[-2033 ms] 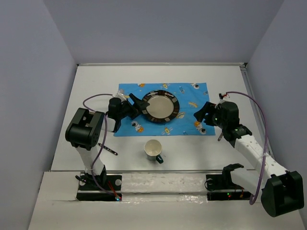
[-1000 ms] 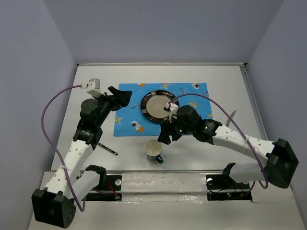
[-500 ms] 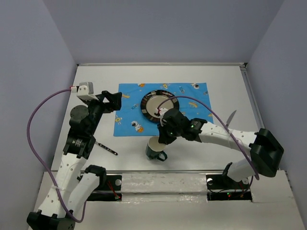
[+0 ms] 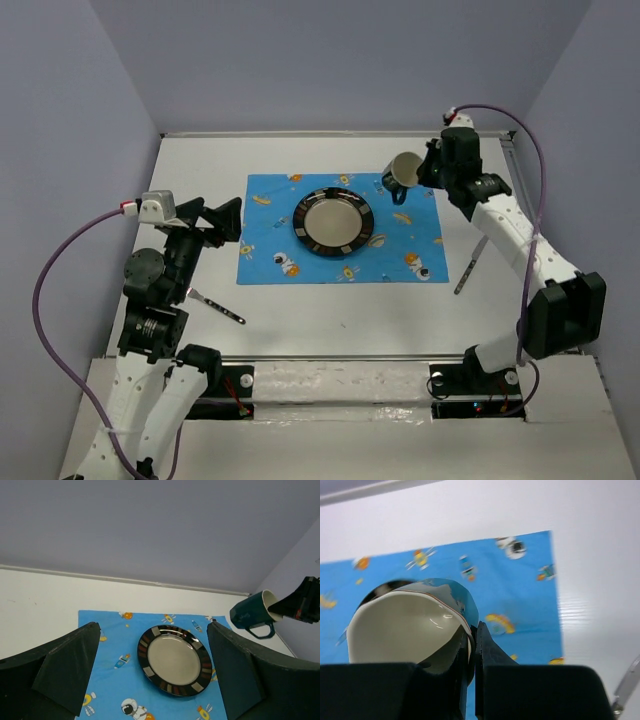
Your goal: Set the dinner table for one person
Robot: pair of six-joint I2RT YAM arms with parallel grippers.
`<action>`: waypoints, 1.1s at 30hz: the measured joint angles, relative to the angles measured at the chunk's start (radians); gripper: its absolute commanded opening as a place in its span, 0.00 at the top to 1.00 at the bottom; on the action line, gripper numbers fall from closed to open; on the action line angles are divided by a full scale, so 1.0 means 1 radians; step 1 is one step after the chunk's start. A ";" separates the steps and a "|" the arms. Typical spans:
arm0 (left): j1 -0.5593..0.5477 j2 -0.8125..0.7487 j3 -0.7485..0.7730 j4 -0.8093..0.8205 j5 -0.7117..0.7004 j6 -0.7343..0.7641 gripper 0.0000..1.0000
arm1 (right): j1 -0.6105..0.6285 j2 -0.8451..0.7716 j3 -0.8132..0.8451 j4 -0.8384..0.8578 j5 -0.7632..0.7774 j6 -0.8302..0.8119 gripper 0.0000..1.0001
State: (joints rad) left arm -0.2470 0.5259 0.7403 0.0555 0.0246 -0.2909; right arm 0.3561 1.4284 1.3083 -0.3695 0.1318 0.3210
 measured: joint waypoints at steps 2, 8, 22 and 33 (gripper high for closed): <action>-0.004 -0.015 0.000 0.000 0.000 0.002 0.01 | -0.089 0.060 0.037 0.003 0.005 0.003 1.00; -0.040 -0.041 0.000 -0.002 -0.003 0.006 0.01 | -0.253 0.301 0.145 -0.008 0.007 0.004 1.00; -0.072 -0.048 -0.001 -0.001 0.000 0.006 0.01 | -0.323 0.536 0.350 -0.077 -0.055 -0.001 1.00; -0.072 -0.045 -0.001 -0.001 0.001 0.006 0.01 | -0.323 0.620 0.435 -0.110 -0.088 -0.007 1.00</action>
State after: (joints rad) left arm -0.3191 0.4812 0.7391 0.0544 0.0257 -0.2852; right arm 0.0330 2.0480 1.7432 -0.4797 0.0441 0.3141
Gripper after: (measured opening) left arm 0.990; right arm 0.110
